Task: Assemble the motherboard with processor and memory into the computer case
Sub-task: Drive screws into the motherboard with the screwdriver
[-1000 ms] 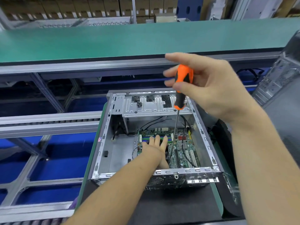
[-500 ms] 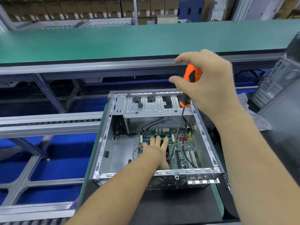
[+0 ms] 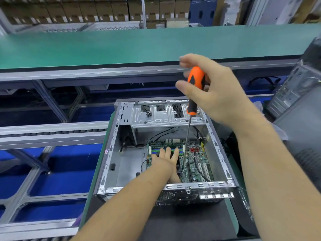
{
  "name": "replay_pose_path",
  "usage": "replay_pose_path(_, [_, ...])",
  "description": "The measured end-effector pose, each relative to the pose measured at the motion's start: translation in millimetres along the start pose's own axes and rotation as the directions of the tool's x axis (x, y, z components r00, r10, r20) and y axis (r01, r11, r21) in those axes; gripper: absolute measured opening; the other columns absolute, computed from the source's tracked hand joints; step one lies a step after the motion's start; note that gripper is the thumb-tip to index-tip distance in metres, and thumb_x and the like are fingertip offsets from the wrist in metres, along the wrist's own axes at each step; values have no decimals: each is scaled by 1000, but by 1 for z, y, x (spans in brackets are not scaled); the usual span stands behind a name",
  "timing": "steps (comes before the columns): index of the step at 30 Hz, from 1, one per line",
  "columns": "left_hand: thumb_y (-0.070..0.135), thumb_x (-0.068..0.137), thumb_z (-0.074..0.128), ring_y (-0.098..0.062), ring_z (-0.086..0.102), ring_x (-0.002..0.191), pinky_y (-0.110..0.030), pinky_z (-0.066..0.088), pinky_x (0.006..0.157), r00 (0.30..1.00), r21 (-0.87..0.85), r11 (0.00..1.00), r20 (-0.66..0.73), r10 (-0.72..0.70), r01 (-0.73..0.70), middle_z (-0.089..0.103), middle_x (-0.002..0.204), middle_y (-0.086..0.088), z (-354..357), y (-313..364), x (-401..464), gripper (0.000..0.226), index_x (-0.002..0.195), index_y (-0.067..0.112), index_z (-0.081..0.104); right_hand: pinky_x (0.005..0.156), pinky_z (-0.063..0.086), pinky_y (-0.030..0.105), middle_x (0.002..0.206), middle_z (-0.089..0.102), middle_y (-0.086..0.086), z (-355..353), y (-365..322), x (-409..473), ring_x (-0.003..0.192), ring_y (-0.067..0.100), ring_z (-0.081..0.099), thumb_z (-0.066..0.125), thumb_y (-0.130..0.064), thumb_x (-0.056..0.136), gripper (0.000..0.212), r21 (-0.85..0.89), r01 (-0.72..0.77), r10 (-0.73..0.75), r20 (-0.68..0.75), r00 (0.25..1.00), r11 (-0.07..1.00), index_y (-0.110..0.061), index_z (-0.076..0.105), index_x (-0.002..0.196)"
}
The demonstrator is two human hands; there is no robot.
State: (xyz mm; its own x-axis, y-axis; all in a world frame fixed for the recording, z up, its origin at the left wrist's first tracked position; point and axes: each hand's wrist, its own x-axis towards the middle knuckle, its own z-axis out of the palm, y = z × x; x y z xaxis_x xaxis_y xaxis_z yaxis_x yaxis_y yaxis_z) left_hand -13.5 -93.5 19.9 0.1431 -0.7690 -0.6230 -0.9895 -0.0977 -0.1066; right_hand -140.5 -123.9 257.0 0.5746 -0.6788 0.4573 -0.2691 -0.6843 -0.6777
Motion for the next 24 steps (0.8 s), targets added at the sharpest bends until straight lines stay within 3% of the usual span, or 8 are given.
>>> replay_pose_path(2, [55, 84, 59, -38, -13, 150, -63, 12, 116, 1000, -6, 1000, -3, 3, -3, -21, 163, -12, 1, 0, 0, 116, 150, 23, -31, 102, 53, 36, 127, 68, 4, -4, -3, -3, 117, 18, 65, 61, -18, 95, 42, 316, 0, -72, 216, 974, 949, -23, 57, 136])
replay_pose_path(4, [55, 84, 59, -38, -13, 150, -63, 13, 116, 1000, -5, 1000, -9, 6, -6, -21, 163, -12, 2, 0, 0, 116, 150, 23, -30, 93, 58, 43, 116, 74, 7, -4, -3, -7, 106, 23, 72, 62, -6, 92, 37, 489, 35, -159, 215, 964, 872, -21, 64, 126])
replay_pose_path(7, [56, 84, 58, -39, -13, 150, -63, 14, 116, 1000, -7, 1000, -19, 12, -12, -21, 163, -11, 1, -1, 0, 116, 150, 24, -31, 73, 59, 49, 85, 70, 15, 10, 1, -6, 75, 34, 68, 77, -11, 86, 18, 256, 131, -88, -175, 981, 958, -19, 75, 103])
replay_pose_path(10, [56, 84, 59, -38, -13, 150, -64, 13, 116, 1000, -13, 1000, -10, 9, -9, -21, 163, -11, 2, -1, 1, 117, 150, 25, -31, 73, 47, 24, 82, 60, 17, 16, 7, -3, 73, 23, 54, 80, -25, 85, 21, -135, 57, -110, -424, 899, 989, -13, 77, 101])
replay_pose_path(15, [57, 83, 59, -38, -13, 150, -64, 12, 115, 1000, -9, 1000, -6, 10, -11, -22, 163, -11, 2, -1, 3, 117, 150, 25, -32, 96, 56, 42, 117, 70, 14, 4, -2, -5, 111, 23, 68, 63, -2, 89, 49, 360, 50, -77, 62, 995, 932, -27, 60, 130])
replay_pose_path(20, [57, 84, 58, -38, -14, 150, -64, 12, 115, 1000, -8, 1000, 6, 5, -5, -22, 163, -11, 1, -1, 2, 116, 150, 25, -32, 72, 38, 21, 80, 55, 4, 5, -1, 6, 71, 16, 49, 83, -32, 80, 32, -292, 16, -83, -219, 972, 956, -25, 75, 111])
replay_pose_path(22, [57, 84, 58, -38, -14, 150, -64, 12, 116, 1000, -7, 1000, -1, 3, -3, -22, 163, -11, 2, 0, 2, 116, 149, 25, -32, 76, 38, 17, 89, 58, 5, 6, -1, 5, 76, 9, 52, 81, -35, 82, 37, -216, -10, -29, -179, 983, 976, -28, 71, 117])
replay_pose_path(24, [57, 84, 58, -38, -14, 150, -64, 12, 116, 1000, -5, 1000, 2, 2, -2, -22, 163, -11, 1, -1, 1, 116, 149, 25, -32, 96, 51, 27, 113, 68, 9, 2, -7, -1, 103, 12, 67, 74, -20, 89, 42, 135, 1, -5, 25, 1000, 991, -36, 63, 126])
